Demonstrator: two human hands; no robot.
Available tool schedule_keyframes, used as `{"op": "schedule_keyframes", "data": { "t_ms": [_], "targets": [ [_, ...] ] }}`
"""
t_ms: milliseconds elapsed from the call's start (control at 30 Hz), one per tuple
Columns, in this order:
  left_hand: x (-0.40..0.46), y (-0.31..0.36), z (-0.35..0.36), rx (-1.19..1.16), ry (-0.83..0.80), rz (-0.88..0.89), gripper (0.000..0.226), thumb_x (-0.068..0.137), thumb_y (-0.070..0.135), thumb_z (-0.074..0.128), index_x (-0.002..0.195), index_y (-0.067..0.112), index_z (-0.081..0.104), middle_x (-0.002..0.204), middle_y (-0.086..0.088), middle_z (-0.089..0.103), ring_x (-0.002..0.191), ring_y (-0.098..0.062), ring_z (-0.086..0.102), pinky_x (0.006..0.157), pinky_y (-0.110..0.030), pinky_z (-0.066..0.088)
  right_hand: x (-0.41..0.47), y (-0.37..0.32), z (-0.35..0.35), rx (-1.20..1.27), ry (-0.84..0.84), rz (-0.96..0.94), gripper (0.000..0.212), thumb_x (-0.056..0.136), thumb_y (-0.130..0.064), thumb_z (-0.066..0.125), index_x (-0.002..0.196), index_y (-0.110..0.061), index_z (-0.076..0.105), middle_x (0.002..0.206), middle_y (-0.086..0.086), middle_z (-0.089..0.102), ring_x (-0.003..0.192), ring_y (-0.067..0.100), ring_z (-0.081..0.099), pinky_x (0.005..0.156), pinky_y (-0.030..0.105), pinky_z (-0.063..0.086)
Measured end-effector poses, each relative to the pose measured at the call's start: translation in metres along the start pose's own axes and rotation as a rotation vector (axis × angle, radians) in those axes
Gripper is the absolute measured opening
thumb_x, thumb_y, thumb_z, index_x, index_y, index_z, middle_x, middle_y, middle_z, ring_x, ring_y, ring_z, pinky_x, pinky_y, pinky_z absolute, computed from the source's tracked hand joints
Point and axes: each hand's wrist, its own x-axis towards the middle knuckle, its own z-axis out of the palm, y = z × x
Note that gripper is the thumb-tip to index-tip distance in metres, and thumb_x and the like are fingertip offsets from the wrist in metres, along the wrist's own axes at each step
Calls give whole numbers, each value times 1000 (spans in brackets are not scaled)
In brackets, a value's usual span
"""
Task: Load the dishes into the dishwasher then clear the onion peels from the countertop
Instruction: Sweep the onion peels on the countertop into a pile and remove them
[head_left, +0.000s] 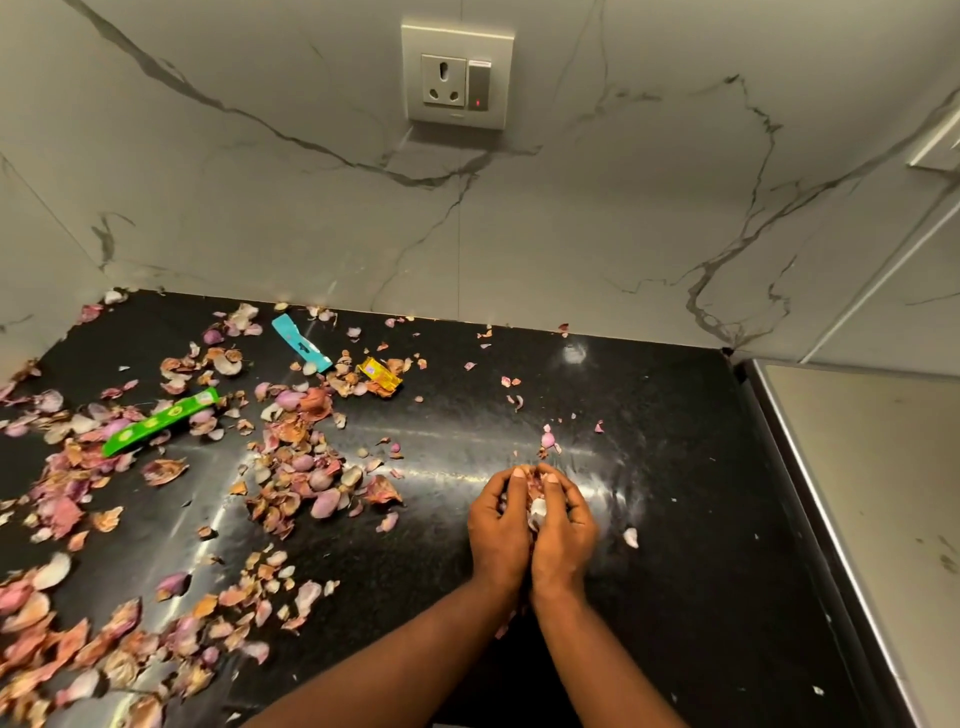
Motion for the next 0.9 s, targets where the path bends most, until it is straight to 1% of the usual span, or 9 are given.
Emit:
{"op": "schedule_keyframes", "data": {
  "t_ms": [67, 133, 233, 400, 567, 667, 767, 833, 900],
  "targets": [
    [2, 2, -4, -145, -8, -89, 19, 105, 21, 61, 99, 14, 78, 95, -11, 79, 95, -31, 75, 92, -54, 59, -3, -1, 6, 114, 40, 63, 16, 102, -11, 63, 100, -14, 78, 96, 5, 80, 90, 20, 77, 73, 24, 59],
    [1, 5, -9, -239, -14, -135, 17, 103, 17, 64, 100, 9, 78, 98, -16, 78, 96, -31, 75, 91, -48, 60, -7, 2, 9, 229, 66, 132, 13, 101, -12, 64, 100, -11, 77, 95, 10, 80, 87, 24, 76, 73, 30, 61],
    [-4, 11, -16, -314, -2, -149, 14, 101, 14, 66, 99, 6, 77, 96, -15, 78, 89, -24, 75, 83, -36, 61, -15, 5, 15, 301, 60, 173, 10, 99, -13, 67, 99, -10, 77, 99, 14, 78, 91, 28, 73, 85, 39, 60],
    [-2, 23, -29, -348, 104, -100, 14, 99, 14, 69, 101, 4, 77, 95, -17, 78, 89, -27, 75, 86, -42, 61, -20, 4, 31, 295, -54, 192, 12, 93, -16, 74, 102, -8, 78, 109, 21, 76, 100, 34, 70, 97, 49, 56],
    [-3, 43, -40, -360, 286, -26, 14, 97, 18, 72, 100, 6, 78, 96, -15, 79, 94, -34, 75, 87, -44, 61, -28, -13, 49, 267, -248, 238, 9, 97, -9, 69, 100, -10, 77, 102, 13, 78, 96, 29, 71, 87, 39, 60],
    [-10, 52, -52, -337, 414, 46, 14, 97, 19, 72, 99, 6, 78, 94, -13, 79, 90, -29, 75, 86, -42, 61, -42, -22, 58, 242, -368, 291, 9, 96, -11, 70, 101, -12, 78, 102, 12, 78, 95, 28, 73, 86, 39, 61],
    [-21, 54, -63, -335, 505, 85, 9, 98, 18, 72, 97, 14, 80, 94, -7, 80, 88, -21, 75, 85, -40, 61, -57, -25, 59, 201, -471, 325, 8, 97, -12, 69, 99, -13, 77, 97, 9, 79, 88, 23, 74, 75, 32, 62],
    [-37, 53, -68, -348, 593, 114, 10, 98, 16, 71, 96, 20, 80, 95, -1, 80, 90, -14, 76, 82, -31, 60, -69, -21, 53, 176, -552, 342, 10, 98, -12, 68, 103, -10, 77, 100, 11, 79, 90, 24, 75, 80, 34, 63],
    [-55, 47, -75, -334, 687, 130, 9, 98, 18, 71, 100, 18, 79, 97, -2, 80, 93, -17, 76, 84, -32, 60, -82, -14, 45, 128, -625, 367, 16, 98, -13, 68, 110, -6, 76, 104, 12, 79, 92, 24, 76, 83, 36, 63]
  ]
}}
